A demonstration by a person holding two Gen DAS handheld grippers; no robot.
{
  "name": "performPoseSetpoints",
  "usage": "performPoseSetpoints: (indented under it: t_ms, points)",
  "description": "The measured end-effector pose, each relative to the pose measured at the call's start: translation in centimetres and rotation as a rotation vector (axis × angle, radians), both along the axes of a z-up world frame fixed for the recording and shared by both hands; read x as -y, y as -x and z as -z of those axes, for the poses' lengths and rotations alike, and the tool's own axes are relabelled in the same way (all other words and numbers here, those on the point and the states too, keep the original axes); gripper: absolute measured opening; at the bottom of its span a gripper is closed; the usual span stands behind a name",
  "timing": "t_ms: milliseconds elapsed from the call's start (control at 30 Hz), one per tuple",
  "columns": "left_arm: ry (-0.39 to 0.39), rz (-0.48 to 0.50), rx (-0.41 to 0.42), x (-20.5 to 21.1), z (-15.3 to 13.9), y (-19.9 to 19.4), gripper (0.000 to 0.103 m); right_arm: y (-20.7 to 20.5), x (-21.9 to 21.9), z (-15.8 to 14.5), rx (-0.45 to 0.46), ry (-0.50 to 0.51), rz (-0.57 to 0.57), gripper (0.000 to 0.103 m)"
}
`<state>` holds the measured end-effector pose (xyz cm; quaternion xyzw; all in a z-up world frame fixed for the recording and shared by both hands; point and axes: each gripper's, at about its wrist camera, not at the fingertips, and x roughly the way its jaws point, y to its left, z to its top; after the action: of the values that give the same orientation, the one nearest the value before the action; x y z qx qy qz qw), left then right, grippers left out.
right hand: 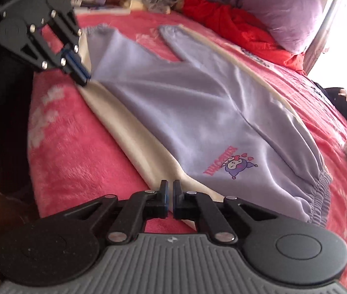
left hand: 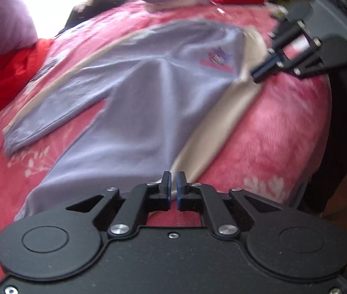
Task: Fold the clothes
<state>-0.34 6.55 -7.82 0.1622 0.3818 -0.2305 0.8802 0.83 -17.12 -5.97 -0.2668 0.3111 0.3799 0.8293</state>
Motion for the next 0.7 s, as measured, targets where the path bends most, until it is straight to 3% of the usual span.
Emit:
performPoseSetpoints:
  t_ms: [133,200,267,300,367,433,533,600,633,700]
  points:
    - [0.154,-0.266,-0.018,-3.6,-1.0,-1.1,0.007,-1.0,1.9,-0.8,0.021,-0.141,0.136,0.009]
    - [0.179,-0.438,-0.035,-5.4,-0.8,-1.8,0.017,-2.2,2.6,-0.5,0.000,-0.226,0.205,0.011]
    - [0.206,-0.591,-0.036,-7.4,-0.8,-2.0,0.038,-3.0,2.6,0.3,-0.012,-0.270,0.252,0.028]
    - [0.221,-0.666,-0.036,-8.3,-0.8,-2.1,0.042,-3.5,2.3,1.1,-0.033,-0.257,0.267,0.046]
    - [0.280,-0.797,-0.018,-10.4,-1.1,-1.6,0.049,-3.8,1.3,2.8,-0.100,-0.142,0.258,0.050]
    - [0.345,-0.913,-0.010,-12.5,-1.3,-1.1,0.050,-3.2,1.1,2.8,-0.098,-0.096,0.244,0.050]
    - [0.402,-0.991,-0.032,-13.9,-1.1,-0.9,0.050,-2.9,2.3,2.5,-0.163,-0.128,0.292,0.050]
    - [0.424,-1.003,-0.033,-14.0,-1.0,-0.8,0.050,-2.4,2.7,2.4,-0.156,-0.150,0.299,0.046]
    - [0.426,-0.996,-0.030,-13.8,-1.0,-0.8,0.050,-2.3,2.8,2.2,-0.145,-0.158,0.300,0.039]
    - [0.393,-0.986,-0.019,-13.1,-0.8,-1.2,0.050,-2.0,2.8,1.5,-0.111,-0.212,0.304,0.037]
